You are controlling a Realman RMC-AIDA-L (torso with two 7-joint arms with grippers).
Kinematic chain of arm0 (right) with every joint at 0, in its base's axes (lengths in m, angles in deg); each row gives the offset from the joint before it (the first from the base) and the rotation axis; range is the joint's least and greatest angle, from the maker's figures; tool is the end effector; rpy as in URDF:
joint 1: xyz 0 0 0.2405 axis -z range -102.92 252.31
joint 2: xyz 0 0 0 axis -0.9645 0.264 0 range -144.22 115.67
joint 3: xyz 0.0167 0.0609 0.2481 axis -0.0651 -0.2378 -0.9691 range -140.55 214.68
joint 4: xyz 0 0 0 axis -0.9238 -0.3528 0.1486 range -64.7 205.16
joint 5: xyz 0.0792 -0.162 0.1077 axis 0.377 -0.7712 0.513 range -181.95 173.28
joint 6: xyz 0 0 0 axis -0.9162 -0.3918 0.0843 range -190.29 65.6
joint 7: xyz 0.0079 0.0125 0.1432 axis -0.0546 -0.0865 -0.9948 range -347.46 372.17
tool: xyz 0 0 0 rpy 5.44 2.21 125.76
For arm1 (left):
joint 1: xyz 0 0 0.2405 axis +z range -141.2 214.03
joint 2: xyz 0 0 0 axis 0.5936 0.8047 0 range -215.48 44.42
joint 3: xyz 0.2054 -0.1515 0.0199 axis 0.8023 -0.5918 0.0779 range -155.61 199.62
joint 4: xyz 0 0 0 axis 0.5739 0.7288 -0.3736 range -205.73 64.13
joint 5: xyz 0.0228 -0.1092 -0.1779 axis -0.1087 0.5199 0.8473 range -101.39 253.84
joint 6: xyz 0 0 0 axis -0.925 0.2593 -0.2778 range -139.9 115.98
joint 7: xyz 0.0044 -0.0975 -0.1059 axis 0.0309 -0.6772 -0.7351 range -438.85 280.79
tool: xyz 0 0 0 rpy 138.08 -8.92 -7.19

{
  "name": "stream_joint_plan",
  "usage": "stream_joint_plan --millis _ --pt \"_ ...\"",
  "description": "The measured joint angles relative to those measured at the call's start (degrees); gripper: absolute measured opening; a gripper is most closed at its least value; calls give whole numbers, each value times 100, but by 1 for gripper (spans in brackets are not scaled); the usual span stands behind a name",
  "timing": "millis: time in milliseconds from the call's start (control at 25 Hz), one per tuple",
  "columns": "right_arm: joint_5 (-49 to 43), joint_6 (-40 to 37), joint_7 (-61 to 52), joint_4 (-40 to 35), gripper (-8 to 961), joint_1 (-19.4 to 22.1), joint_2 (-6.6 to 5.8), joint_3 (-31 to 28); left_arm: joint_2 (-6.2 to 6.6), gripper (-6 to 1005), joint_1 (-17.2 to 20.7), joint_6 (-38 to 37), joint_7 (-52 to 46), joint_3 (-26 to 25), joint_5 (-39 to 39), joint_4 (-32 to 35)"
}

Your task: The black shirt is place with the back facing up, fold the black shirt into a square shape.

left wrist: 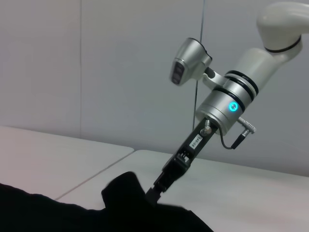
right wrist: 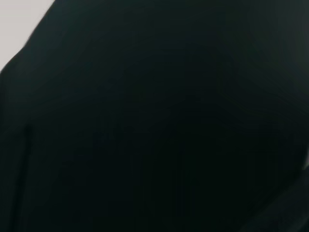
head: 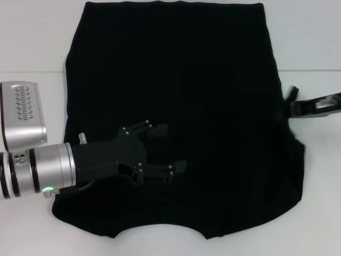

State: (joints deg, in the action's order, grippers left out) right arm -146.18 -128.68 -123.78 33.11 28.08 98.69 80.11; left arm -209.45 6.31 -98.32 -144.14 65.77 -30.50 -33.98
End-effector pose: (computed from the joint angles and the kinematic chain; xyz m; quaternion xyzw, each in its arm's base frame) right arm 0.2547 0.4346 0.0348 -0.8166 0.5195 0.0508 0.2462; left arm -0.2318 0.3279 -0.0341 -0.9391 -0.1103 -0.2872 0.1533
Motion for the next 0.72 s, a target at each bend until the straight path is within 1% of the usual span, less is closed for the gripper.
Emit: stream_joint_plan --millis 80,200,360,640,720 --pt "-10 -37 -40 31 31 -151 64 248 0 950 6 -1 -5 1 1 0" --pt "-14 -39 -117 58 37 -361 193 641 0 950 28 -1 -5 1 11 0" --pt "-23 28 -303 60 46 -521 286 958 0 950 54 -3 -5 1 54 0" --pt "46 81 -404 15 60 -606 392 1006 0 950 64 -3 -4 -105 57 0" --pt "103 115 -381 -3 99 -620 415 996 0 950 68 4 -1 -146 57 0"
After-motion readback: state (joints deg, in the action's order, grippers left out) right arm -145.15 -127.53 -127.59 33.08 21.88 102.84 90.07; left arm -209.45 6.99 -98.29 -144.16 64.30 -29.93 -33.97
